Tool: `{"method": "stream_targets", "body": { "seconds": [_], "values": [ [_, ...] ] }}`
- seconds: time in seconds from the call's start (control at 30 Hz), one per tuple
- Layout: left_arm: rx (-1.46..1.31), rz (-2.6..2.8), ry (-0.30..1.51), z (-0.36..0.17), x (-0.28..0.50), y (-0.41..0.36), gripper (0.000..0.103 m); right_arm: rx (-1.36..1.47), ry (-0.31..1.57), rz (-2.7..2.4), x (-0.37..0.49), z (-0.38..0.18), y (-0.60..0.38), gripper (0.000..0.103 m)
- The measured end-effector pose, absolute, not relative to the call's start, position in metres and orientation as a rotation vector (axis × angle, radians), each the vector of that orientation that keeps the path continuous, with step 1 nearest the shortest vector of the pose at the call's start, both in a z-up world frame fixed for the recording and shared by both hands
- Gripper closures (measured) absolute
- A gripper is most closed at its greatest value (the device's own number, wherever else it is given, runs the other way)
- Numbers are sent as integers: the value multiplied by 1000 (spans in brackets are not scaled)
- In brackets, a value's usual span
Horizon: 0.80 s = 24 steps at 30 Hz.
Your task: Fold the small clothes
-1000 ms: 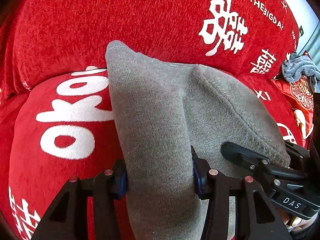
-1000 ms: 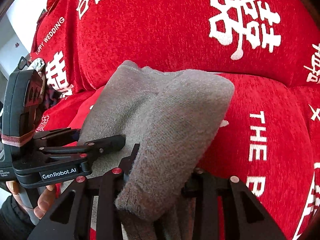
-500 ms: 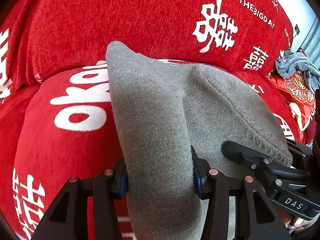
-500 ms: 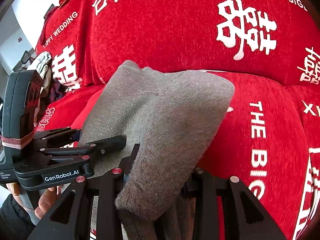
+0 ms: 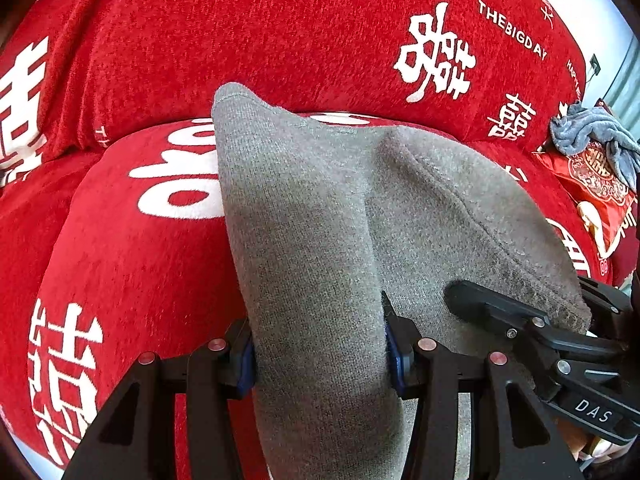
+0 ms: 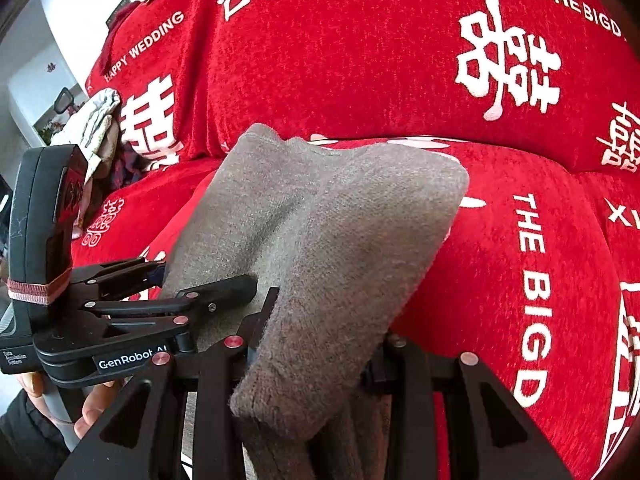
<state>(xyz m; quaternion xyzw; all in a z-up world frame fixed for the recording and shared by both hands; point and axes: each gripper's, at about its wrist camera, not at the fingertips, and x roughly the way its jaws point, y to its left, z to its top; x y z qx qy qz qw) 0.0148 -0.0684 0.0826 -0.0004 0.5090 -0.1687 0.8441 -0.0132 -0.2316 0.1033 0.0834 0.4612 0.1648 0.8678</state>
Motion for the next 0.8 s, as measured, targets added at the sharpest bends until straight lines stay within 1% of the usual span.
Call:
{"method": "stream_targets", "body": {
  "seconds": [0.8],
  "values": [
    [5,-336,1080,67,-27,-53,52,194,966,358,-53,90,-219,68]
  ]
}}
